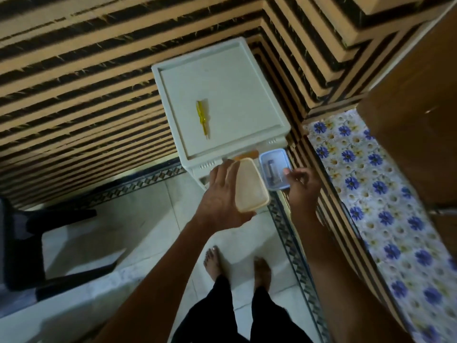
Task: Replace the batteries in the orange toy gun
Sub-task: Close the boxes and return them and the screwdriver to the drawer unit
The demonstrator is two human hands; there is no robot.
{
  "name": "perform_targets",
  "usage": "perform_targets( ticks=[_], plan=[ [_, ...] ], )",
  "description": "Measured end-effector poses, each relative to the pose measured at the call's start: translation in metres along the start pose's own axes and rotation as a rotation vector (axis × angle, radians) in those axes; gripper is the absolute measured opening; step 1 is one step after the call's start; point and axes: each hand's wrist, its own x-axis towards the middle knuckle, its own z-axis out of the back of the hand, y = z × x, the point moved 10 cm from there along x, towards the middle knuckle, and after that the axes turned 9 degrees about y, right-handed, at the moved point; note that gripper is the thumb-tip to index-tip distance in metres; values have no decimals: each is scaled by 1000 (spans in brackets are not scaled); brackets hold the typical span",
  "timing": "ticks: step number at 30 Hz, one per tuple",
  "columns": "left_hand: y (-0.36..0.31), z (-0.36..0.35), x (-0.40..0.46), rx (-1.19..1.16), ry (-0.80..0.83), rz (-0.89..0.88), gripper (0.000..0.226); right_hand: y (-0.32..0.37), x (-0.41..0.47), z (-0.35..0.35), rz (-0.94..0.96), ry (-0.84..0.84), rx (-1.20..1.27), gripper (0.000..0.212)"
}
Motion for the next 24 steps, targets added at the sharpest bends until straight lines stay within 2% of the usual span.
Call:
perform_targets(
  ticks=[5,8,11,16,21,24],
  plan=[
    [23,-77,-6,-11,104,153,136,-61,2,18,-67,28,-87,18],
    [56,-117,8,-24,95,233,136,-99,19,9,-104,69,-120,20],
    [88,-130,33,-46,82,276,140,-115,42,-15,-109,98,-128,16],
    [140,-141,80,-12,27,289,145,-166,96,-71,-208,101,10,17],
    [175,-152,115,-72,113,371,134,-199,132,-114,-326,81,209,22],
    [185,-150,121,-167,119,443,115,-207,145,-121,-331,19,182,29]
  ],
)
